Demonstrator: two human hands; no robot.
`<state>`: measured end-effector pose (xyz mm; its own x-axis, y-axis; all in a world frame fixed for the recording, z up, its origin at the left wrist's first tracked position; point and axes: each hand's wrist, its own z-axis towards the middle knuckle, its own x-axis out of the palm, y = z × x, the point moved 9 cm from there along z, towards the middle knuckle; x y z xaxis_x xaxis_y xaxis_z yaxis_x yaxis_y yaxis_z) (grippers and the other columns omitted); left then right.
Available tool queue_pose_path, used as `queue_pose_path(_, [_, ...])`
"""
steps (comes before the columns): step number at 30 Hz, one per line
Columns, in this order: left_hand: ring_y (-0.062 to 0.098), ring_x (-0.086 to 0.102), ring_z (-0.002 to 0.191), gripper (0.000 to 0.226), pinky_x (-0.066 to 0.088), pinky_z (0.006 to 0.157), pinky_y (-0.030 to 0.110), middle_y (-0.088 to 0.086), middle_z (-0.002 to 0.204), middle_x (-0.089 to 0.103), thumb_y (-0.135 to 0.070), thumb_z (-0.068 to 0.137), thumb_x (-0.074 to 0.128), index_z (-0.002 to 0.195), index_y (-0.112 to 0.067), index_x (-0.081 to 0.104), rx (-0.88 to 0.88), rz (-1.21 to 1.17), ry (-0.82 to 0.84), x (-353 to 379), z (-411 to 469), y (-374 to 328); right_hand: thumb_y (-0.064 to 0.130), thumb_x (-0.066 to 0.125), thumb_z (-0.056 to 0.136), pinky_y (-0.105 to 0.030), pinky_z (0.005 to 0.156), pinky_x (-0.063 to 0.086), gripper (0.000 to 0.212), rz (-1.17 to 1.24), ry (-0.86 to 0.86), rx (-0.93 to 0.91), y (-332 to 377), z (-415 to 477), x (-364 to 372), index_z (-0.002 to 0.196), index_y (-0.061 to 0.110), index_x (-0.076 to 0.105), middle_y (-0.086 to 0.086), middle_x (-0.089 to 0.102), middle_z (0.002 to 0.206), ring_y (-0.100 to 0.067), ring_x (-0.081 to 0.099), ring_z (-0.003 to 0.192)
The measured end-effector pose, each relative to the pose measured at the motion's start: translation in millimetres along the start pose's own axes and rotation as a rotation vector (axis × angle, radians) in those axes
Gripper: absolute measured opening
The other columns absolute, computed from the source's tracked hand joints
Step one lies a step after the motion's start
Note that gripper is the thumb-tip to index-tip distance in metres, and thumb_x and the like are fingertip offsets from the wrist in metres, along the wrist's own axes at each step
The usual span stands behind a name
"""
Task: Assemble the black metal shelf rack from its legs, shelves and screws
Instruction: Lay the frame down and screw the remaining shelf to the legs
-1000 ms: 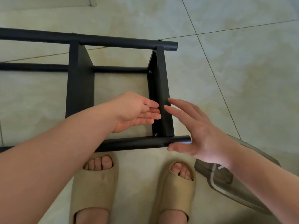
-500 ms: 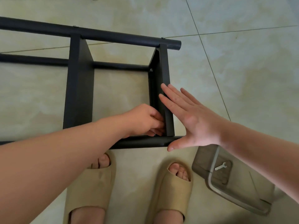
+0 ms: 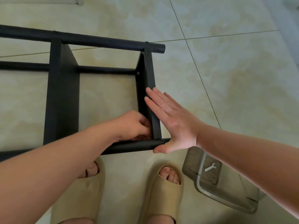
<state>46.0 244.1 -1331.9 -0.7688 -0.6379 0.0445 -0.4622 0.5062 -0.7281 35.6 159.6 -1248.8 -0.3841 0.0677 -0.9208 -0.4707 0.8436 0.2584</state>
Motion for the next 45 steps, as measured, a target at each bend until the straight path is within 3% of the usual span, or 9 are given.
queue_pose_path(7, [0.026, 0.066, 0.07, 0.015, 0.055, 0.074, 0.036, 0.023, 0.082, 0.072, 0.01, 0.083, 0.063, 0.084, -0.001, 0.074, -0.007, -0.033, 0.037, 2.4, -5.3, -0.4, 0.084, 0.059, 0.067, -0.053, 0.125, 0.012, 0.134, 0.002, -0.009, -0.01, 0.7, 0.3, 0.5, 0.161, 0.007, 0.002, -0.011, -0.009, 0.169, -0.024, -0.014, 0.156])
queue_pose_path(10, [0.025, 0.063, 0.065, 0.015, 0.051, 0.069, 0.032, 0.017, 0.075, 0.068, 0.007, 0.078, 0.068, 0.076, -0.007, 0.073, -0.056, -0.095, 0.084, 6.3, -6.0, 3.4, 0.084, 0.058, 0.066, -0.054, 0.125, 0.012, 0.134, 0.012, -0.022, -0.01, 1.0, 0.3, 0.4, 0.161, 0.007, 0.003, -0.011, -0.009, 0.169, -0.024, -0.013, 0.156])
queue_pose_path(13, [0.026, 0.067, 0.07, 0.015, 0.052, 0.079, 0.036, 0.018, 0.079, 0.07, 0.0, 0.071, 0.072, 0.064, -0.013, 0.075, -0.117, -0.173, 0.137, 9.2, -6.7, 7.8, 0.085, 0.056, 0.066, -0.054, 0.125, 0.012, 0.134, 0.0, -0.021, -0.011, 1.0, 0.7, 1.3, 0.161, 0.007, 0.003, -0.01, -0.009, 0.169, -0.025, -0.013, 0.156])
queue_pose_path(17, [0.022, 0.073, 0.073, 0.027, 0.058, 0.073, 0.029, 0.015, 0.083, 0.075, 0.004, 0.084, 0.065, 0.068, -0.012, 0.079, -0.131, -0.244, 0.206, 11.2, -5.9, 12.1, 0.086, 0.054, 0.066, -0.054, 0.125, 0.012, 0.133, -0.012, -0.017, -0.01, 0.3, 1.2, 2.7, 0.161, 0.009, 0.001, -0.01, -0.011, 0.169, -0.025, -0.013, 0.156])
queue_pose_path(21, [0.023, 0.074, 0.076, 0.014, 0.06, 0.072, 0.028, 0.016, 0.086, 0.076, -0.004, 0.076, 0.07, 0.071, -0.013, 0.08, -0.139, -0.269, 0.224, 13.2, -7.7, 11.9, 0.086, 0.054, 0.066, -0.054, 0.125, 0.012, 0.134, -0.013, -0.011, -0.01, -0.3, 1.2, 3.9, 0.161, 0.009, 0.0, -0.01, -0.012, 0.169, -0.026, -0.014, 0.156])
queue_pose_path(26, [0.019, 0.073, 0.069, 0.039, 0.059, 0.07, 0.028, 0.009, 0.074, 0.074, 0.005, 0.087, 0.063, 0.058, -0.018, 0.076, -0.141, -0.265, 0.235, 13.7, -3.8, 14.4, 0.084, 0.056, 0.066, -0.056, 0.124, 0.014, 0.133, -0.002, -0.015, -0.013, -0.1, 1.3, 3.7, 0.161, 0.008, 0.002, -0.011, -0.01, 0.169, -0.027, -0.012, 0.156])
queue_pose_path(32, [0.027, 0.074, 0.089, 0.023, 0.057, 0.09, 0.037, 0.017, 0.094, 0.076, 0.0, 0.085, 0.063, 0.075, -0.011, 0.081, -0.157, -0.27, 0.286, 18.6, -6.9, 13.0, 0.083, 0.057, 0.066, -0.055, 0.124, 0.014, 0.133, -0.002, -0.021, -0.016, 0.3, 1.1, 3.3, 0.161, 0.008, 0.003, -0.011, -0.009, 0.169, -0.027, -0.012, 0.156])
queue_pose_path(40, [0.019, 0.073, 0.073, 0.032, 0.058, 0.07, 0.026, 0.011, 0.079, 0.074, 0.005, 0.088, 0.061, 0.067, -0.012, 0.079, -0.134, -0.284, 0.266, 16.7, -2.7, 13.8, 0.084, 0.056, 0.066, -0.054, 0.125, 0.013, 0.133, -0.003, -0.019, -0.016, 0.8, 1.5, 3.7, 0.161, 0.008, 0.003, -0.012, -0.009, 0.169, -0.026, -0.012, 0.156])
queue_pose_path(45, [0.021, 0.073, 0.077, 0.028, 0.058, 0.076, 0.03, 0.014, 0.085, 0.074, 0.007, 0.087, 0.059, 0.074, -0.008, 0.079, -0.153, -0.3, 0.272, 16.0, -3.4, 15.7, 0.084, 0.056, 0.066, -0.054, 0.125, 0.013, 0.132, -0.004, -0.02, -0.019, 0.6, 1.2, 3.1, 0.161, 0.008, 0.003, -0.012, -0.009, 0.169, -0.027, -0.012, 0.156])
